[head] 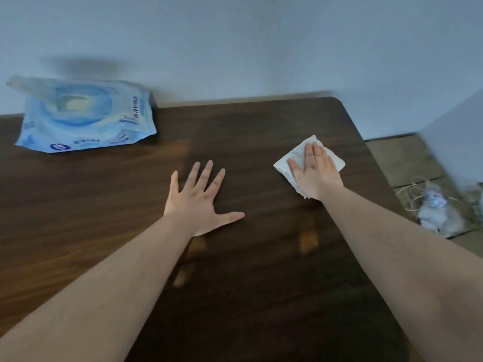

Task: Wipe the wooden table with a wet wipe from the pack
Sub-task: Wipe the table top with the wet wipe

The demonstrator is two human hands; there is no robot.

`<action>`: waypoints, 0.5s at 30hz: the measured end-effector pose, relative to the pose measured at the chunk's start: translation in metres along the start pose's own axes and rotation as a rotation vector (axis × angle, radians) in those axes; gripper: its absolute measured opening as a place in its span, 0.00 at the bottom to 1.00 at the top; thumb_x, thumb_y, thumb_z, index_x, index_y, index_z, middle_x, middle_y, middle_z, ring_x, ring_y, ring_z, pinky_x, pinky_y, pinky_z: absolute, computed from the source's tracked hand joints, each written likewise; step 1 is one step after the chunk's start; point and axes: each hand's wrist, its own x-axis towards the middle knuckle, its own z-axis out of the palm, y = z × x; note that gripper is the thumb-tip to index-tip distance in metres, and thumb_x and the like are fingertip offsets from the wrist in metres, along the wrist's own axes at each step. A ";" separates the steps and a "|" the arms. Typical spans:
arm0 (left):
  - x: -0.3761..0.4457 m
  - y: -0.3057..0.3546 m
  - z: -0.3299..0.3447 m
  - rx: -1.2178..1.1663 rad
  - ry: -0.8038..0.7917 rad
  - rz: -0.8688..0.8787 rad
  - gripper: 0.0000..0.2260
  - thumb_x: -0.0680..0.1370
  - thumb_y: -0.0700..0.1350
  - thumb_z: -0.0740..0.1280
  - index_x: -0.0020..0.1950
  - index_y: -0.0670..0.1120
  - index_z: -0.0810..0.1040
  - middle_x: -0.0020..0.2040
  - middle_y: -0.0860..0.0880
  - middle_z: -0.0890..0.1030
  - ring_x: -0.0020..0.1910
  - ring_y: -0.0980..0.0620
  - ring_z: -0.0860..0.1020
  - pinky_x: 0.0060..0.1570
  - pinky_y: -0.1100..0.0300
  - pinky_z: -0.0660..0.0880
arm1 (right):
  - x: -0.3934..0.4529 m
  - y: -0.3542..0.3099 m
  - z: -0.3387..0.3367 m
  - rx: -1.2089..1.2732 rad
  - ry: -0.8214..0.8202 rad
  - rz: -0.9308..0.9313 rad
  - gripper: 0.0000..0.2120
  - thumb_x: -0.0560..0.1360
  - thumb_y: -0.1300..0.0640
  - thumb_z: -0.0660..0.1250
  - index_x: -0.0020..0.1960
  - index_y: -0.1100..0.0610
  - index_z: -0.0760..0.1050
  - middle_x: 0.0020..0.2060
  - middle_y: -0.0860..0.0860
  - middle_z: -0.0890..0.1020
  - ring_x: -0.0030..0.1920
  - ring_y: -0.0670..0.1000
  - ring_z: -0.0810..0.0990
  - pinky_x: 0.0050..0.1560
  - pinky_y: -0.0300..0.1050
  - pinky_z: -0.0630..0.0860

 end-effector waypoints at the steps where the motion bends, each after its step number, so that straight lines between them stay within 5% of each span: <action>1: 0.000 0.000 0.000 0.001 -0.011 -0.006 0.48 0.63 0.80 0.43 0.74 0.57 0.32 0.76 0.51 0.32 0.74 0.48 0.32 0.71 0.37 0.37 | 0.001 0.014 -0.002 -0.003 0.001 0.022 0.36 0.78 0.36 0.40 0.76 0.57 0.38 0.78 0.54 0.44 0.77 0.52 0.42 0.76 0.49 0.41; 7: -0.001 0.001 0.001 0.004 -0.002 -0.024 0.48 0.62 0.81 0.43 0.73 0.58 0.31 0.76 0.52 0.31 0.74 0.48 0.32 0.71 0.38 0.37 | 0.010 0.040 -0.003 -0.017 -0.010 0.091 0.36 0.77 0.35 0.38 0.76 0.57 0.38 0.78 0.54 0.43 0.77 0.52 0.41 0.76 0.50 0.41; 15: -0.002 0.000 -0.001 -0.007 -0.016 -0.011 0.47 0.63 0.80 0.42 0.74 0.57 0.32 0.76 0.51 0.33 0.74 0.48 0.32 0.71 0.38 0.37 | 0.002 -0.011 0.000 -0.023 -0.049 0.069 0.36 0.77 0.36 0.38 0.76 0.58 0.36 0.77 0.55 0.41 0.77 0.54 0.40 0.75 0.51 0.40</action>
